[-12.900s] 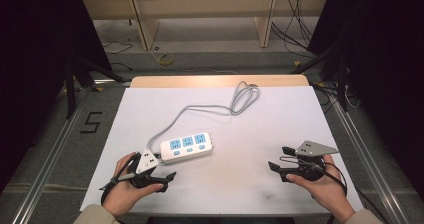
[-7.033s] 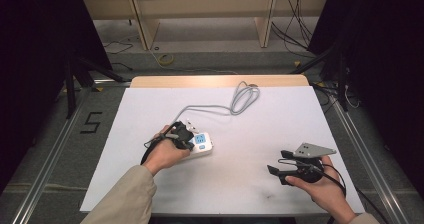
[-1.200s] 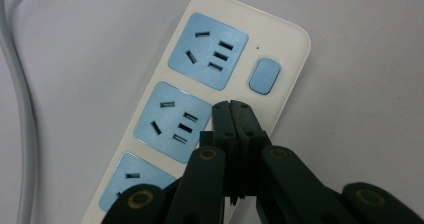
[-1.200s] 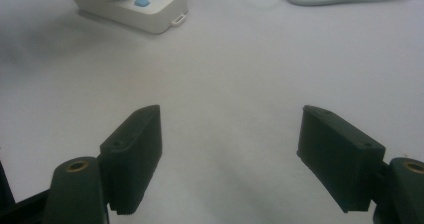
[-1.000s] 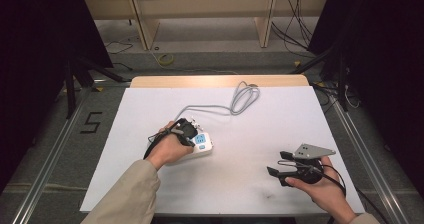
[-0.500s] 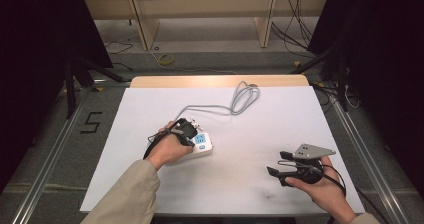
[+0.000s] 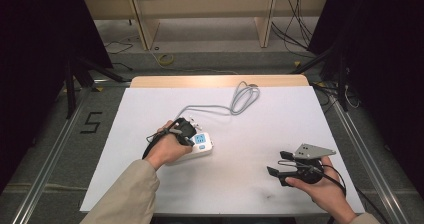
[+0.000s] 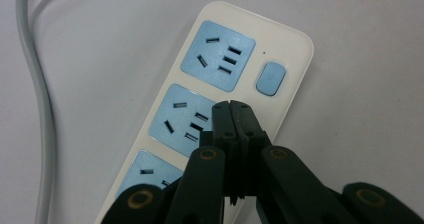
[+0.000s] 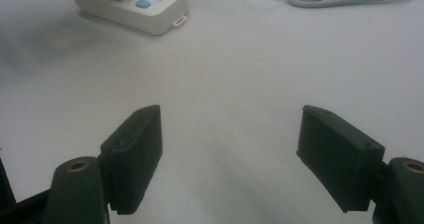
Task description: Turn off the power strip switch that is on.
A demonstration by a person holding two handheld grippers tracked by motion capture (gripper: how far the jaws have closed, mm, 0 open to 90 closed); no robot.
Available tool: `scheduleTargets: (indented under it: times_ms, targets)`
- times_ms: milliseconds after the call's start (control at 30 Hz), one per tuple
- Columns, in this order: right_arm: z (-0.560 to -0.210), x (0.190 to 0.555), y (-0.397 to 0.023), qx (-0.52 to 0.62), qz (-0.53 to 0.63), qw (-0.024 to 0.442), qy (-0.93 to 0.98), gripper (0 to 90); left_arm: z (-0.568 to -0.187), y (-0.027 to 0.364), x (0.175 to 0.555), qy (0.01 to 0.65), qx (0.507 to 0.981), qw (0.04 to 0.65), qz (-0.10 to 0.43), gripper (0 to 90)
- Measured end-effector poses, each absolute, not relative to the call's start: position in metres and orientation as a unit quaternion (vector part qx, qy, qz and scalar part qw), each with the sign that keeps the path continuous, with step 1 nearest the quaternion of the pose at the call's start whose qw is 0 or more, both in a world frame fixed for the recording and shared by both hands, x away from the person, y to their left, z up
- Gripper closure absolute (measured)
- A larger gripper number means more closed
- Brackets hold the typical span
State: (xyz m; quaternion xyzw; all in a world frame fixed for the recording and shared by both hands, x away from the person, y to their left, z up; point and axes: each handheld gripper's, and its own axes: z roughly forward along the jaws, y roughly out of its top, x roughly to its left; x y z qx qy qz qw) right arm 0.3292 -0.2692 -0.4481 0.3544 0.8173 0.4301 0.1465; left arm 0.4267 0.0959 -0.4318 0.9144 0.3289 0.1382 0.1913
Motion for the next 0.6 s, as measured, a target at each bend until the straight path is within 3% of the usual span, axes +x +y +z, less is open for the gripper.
scheduleTargets:
  times_ms: [467, 533, 600]
  targets:
    - [-0.448, 0.329, -0.269, 0.355, 0.430, 0.146, 0.817, 26.3, -0.422, 0.100, 0.421, 0.319, 0.904, 0.241, 0.151, 89.5]
    - [-0.448, 0.329, -0.269, 0.355, 0.431, 0.146, 0.817, 26.3, -0.421, 0.100, 0.419, 0.322, 0.901, 0.250, 0.147, 83.4]
    - [-0.448, 0.329, -0.269, 0.355, 0.431, 0.147, 0.817, 26.3, -0.419, 0.100, 0.418, 0.320, 0.901, 0.255, 0.144, 82.9]
